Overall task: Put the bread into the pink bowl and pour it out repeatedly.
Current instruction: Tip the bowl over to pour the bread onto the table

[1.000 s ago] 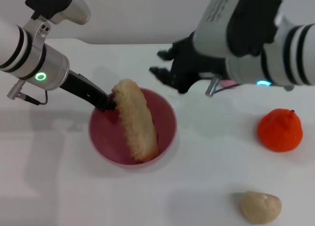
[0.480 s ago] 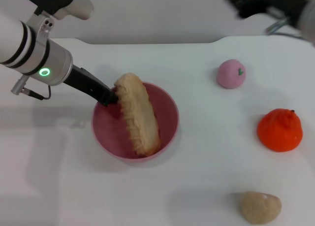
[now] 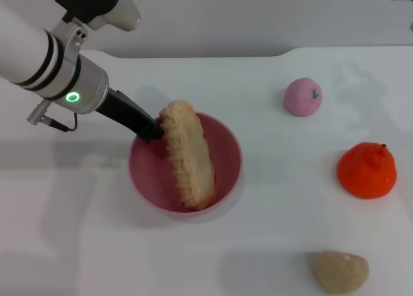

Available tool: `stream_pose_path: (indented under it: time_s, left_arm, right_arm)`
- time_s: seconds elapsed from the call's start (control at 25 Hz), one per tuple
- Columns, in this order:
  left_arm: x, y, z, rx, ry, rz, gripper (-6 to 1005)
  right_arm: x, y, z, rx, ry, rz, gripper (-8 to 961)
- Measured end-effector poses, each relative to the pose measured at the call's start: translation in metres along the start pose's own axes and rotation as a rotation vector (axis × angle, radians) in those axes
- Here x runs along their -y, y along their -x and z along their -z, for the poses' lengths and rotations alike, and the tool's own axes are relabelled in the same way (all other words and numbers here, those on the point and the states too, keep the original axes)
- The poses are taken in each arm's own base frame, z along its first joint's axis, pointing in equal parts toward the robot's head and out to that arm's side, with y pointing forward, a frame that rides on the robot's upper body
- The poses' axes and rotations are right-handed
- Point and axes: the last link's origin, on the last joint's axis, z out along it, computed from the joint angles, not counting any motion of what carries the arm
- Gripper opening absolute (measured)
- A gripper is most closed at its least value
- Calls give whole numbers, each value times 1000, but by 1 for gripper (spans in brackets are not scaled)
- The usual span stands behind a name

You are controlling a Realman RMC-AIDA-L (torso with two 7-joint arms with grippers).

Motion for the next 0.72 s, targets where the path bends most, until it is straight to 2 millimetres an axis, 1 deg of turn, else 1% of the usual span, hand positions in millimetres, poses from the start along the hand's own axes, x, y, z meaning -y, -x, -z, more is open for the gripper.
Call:
stream_pose_path:
  time_s: [0.28,0.44,0.56,0.72]
  left_arm:
    - [-3,0,-3,1,4,-6,88]
    - [-6,1,-4,-3,19,-1,89]
    - [-5,2,-5,-3,20,1,89]
    - [-6,2,-5,-2,20,-1,89]
  right_arm:
    - [11,-6,5,94,-120,-141,316]
    - [20,-11,7,144,-144,-239,316]
    - [18,-15,7,191,-75,-285,316]
    - [13,-21,17,291,117,-307,316]
